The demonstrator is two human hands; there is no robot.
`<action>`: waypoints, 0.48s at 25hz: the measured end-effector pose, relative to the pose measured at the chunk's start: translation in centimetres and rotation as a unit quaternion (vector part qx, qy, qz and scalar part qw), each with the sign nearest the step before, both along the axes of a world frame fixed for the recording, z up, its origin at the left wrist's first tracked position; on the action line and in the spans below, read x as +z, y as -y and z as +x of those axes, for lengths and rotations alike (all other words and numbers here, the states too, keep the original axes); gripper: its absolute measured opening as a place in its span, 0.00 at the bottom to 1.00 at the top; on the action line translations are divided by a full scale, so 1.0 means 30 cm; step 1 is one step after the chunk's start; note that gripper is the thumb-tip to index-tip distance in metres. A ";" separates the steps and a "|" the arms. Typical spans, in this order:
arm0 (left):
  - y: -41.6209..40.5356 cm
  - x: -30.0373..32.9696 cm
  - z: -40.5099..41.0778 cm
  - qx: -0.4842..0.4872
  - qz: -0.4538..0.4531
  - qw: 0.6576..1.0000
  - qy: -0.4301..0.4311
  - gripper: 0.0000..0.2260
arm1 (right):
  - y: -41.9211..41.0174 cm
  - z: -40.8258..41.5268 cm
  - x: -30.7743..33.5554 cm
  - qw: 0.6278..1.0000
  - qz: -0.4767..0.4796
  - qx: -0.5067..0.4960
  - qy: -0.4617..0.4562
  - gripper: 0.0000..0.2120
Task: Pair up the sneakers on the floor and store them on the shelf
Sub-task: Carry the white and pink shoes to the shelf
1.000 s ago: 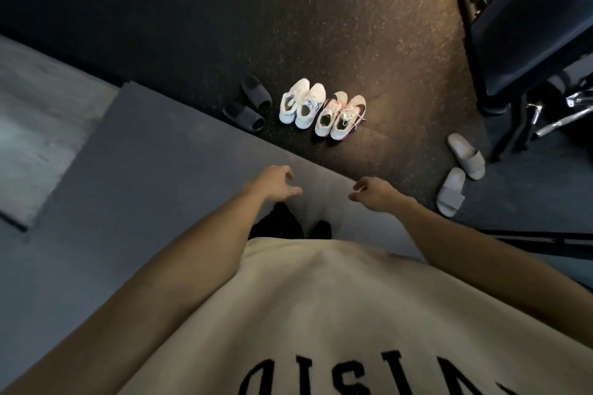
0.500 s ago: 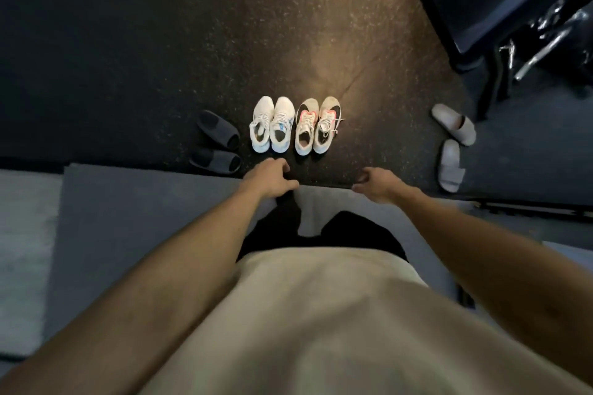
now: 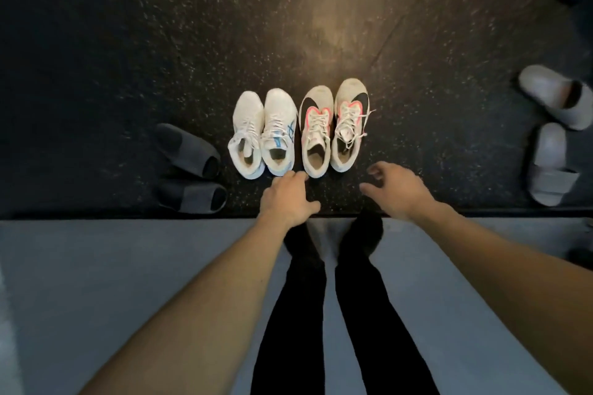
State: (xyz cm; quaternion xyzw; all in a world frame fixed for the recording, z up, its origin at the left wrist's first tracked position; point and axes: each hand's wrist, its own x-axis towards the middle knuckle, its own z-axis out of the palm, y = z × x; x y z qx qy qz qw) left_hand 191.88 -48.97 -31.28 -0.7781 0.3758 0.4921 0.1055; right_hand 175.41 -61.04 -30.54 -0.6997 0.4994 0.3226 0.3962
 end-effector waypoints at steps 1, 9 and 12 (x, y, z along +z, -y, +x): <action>0.020 -0.112 0.001 -0.015 -0.005 1.000 0.006 0.31 | 0.008 0.015 -0.108 1.000 -0.020 0.013 0.007 0.24; 0.054 -0.930 -0.098 -0.176 -0.090 0.977 0.079 0.28 | -0.063 0.014 -0.921 0.978 -0.108 0.174 0.051 0.30; 0.028 -1.044 -0.124 -0.189 -0.133 0.962 0.144 0.14 | -0.078 0.032 -1.056 0.964 -0.172 0.192 0.064 0.19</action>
